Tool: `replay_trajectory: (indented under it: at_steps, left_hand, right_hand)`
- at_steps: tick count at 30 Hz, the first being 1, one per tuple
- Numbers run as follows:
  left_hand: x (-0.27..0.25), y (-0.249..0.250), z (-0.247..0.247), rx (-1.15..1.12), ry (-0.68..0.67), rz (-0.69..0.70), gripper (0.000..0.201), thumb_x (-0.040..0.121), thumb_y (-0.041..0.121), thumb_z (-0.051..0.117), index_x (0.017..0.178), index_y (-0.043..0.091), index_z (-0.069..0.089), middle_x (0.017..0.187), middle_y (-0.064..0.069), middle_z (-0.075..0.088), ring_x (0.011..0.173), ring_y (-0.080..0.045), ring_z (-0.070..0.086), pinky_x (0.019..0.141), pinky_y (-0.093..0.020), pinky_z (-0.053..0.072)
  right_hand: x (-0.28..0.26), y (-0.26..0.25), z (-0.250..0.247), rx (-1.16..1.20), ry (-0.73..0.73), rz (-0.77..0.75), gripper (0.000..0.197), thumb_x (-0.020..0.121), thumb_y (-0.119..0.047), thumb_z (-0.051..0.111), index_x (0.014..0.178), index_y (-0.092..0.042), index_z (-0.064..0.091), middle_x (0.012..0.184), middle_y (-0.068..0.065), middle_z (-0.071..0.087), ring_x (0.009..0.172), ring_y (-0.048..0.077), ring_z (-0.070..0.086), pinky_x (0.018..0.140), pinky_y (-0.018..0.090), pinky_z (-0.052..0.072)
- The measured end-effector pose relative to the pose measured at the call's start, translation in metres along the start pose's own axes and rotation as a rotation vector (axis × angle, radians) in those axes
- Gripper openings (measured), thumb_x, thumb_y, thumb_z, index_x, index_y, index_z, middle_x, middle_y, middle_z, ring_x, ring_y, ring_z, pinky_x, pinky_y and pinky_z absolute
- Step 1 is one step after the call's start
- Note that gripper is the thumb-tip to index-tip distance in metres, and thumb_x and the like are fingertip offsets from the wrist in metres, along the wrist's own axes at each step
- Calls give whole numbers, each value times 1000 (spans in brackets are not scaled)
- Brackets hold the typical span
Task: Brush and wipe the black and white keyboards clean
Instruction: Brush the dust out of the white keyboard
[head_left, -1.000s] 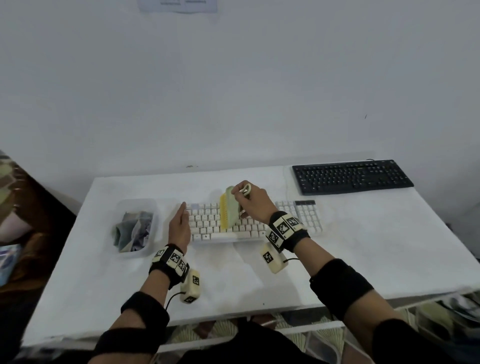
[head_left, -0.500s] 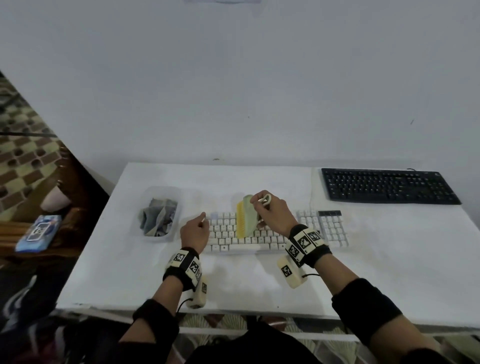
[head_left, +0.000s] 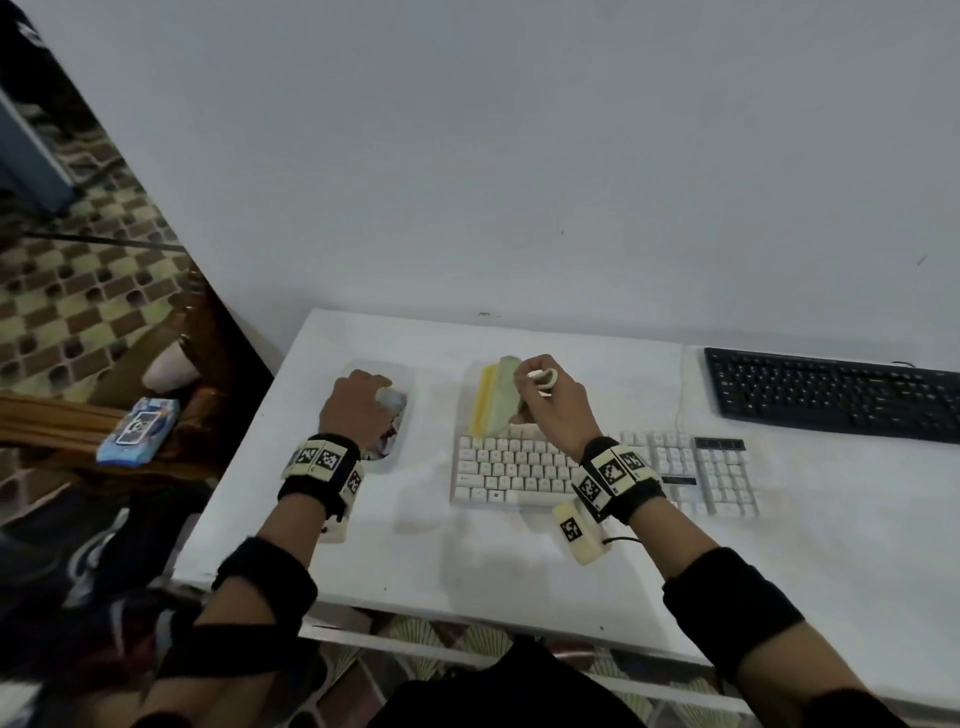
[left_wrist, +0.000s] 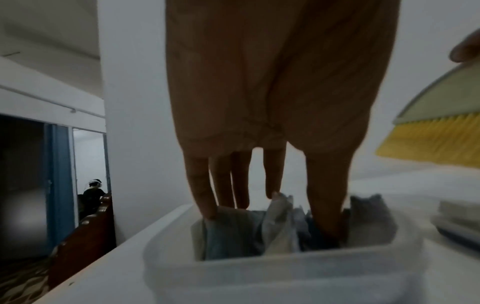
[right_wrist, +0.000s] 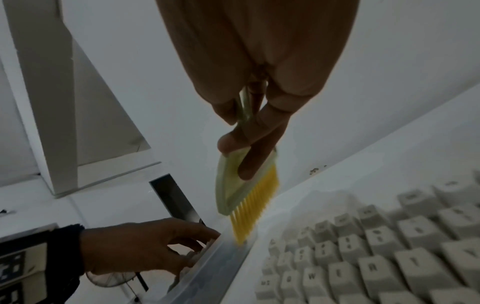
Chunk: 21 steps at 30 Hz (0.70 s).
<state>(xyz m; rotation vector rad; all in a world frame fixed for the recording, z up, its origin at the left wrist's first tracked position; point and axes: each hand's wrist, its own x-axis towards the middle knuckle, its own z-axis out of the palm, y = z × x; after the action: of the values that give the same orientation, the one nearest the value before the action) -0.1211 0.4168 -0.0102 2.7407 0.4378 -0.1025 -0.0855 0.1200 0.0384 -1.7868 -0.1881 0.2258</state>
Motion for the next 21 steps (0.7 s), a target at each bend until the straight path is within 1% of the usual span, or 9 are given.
replay_trajectory:
  at_steps: [2,4,6,9,10,12,15,19,21]
  left_hand:
    - [4,-8,2,153,-172,-14,62,97,33,61,154,22,42,155,-12,39,138,-36,41,109,-45,42]
    - [6,-12,6,276,-276,-1,79,91,31,70,160,26,30,159,-15,32,140,-38,40,108,-45,44]
    - [7,-13,11,323,-282,27,76,90,31,70,157,27,34,157,-16,35,137,-38,43,104,-43,45]
    - [7,-15,8,238,-182,50,36,97,35,62,131,26,63,137,-10,59,120,-33,58,94,-38,50]
    - [6,-17,6,186,-168,36,30,95,34,65,123,24,67,128,-10,64,114,-33,61,90,-37,51]
    - [4,-26,1,61,-129,12,36,85,27,77,119,20,66,115,-9,66,108,-33,63,84,-34,49]
    - [-4,-35,-13,-169,55,12,32,82,19,78,111,16,65,99,-5,62,97,-31,63,75,-31,39]
    - [-18,-44,-40,-498,300,2,33,71,32,69,99,15,64,90,-5,67,83,-28,62,74,-38,48]
    - [-23,-54,-49,-535,394,-31,35,73,31,62,103,13,64,92,-7,69,87,-30,63,78,-42,52]
  right_hand:
    - [5,-5,11,-4,-11,14,19,101,-26,60,101,-7,60,85,8,70,65,22,75,66,30,60]
    - [11,-8,19,-63,-46,38,30,100,-36,61,98,-7,58,81,14,72,63,23,75,76,35,59]
    - [18,-9,24,-89,-77,66,34,97,-40,64,96,-6,59,76,12,74,64,24,75,86,39,57]
    - [24,-9,28,23,-121,77,18,91,-22,72,98,-6,65,87,12,75,76,28,77,91,46,58]
    - [26,-9,30,38,-145,70,14,90,-14,72,100,-6,66,92,14,75,80,27,77,90,45,59]
    - [28,-10,35,-8,-174,4,15,90,-3,69,104,-7,67,97,14,75,87,24,76,87,40,61]
    - [35,-10,50,-76,-176,-130,20,92,6,63,105,-7,69,99,13,75,90,24,75,82,33,62]
    - [41,-12,81,-216,-234,-320,20,94,0,61,105,-13,71,91,4,77,77,11,72,79,24,59]
    - [42,-14,101,-307,-277,-409,16,94,-6,64,104,-15,72,93,-3,78,82,2,71,81,16,54]
